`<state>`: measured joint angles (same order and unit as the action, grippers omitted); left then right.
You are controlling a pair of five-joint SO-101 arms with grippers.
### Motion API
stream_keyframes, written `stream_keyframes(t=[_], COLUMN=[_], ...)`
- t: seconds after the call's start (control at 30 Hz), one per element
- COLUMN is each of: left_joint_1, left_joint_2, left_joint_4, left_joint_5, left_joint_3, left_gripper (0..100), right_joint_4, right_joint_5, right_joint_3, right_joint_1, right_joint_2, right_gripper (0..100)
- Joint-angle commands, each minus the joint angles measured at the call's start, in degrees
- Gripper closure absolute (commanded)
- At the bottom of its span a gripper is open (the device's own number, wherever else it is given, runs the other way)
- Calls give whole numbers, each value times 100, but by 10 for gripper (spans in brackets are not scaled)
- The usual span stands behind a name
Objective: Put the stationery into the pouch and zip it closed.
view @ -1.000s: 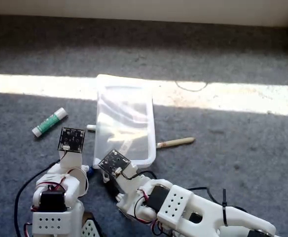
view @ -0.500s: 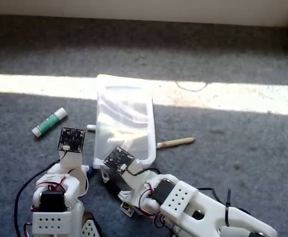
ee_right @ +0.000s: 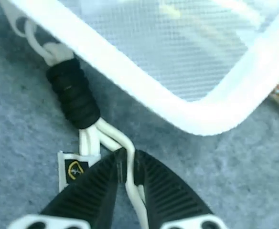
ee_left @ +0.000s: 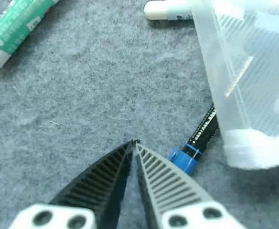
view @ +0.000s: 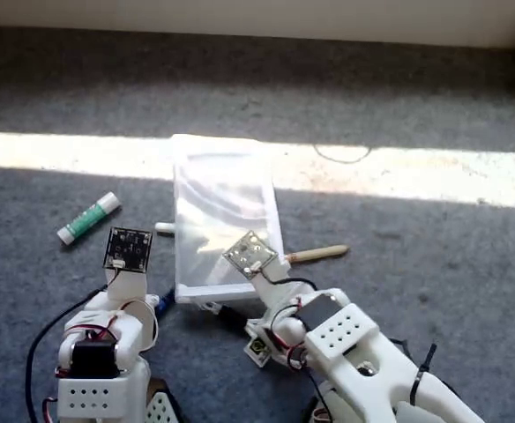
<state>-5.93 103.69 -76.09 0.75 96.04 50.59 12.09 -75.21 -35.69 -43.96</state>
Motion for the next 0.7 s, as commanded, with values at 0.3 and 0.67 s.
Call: stream_keyframes(t=[0.3, 0.67], left_joint_1=[-31, -31], left_joint_2=[40, 40], left_joint_4=[-26, -26], left_joint_5=[-53, -53], left_joint_3=[110, 110], left_gripper=[993, 993], right_joint_4=[558, 1666], right_joint_5=[747, 765], right_joint_3=[400, 1007], right_joint_1=[1393, 1437], right_joint_2=[-31, -1648], right_gripper=[995, 926])
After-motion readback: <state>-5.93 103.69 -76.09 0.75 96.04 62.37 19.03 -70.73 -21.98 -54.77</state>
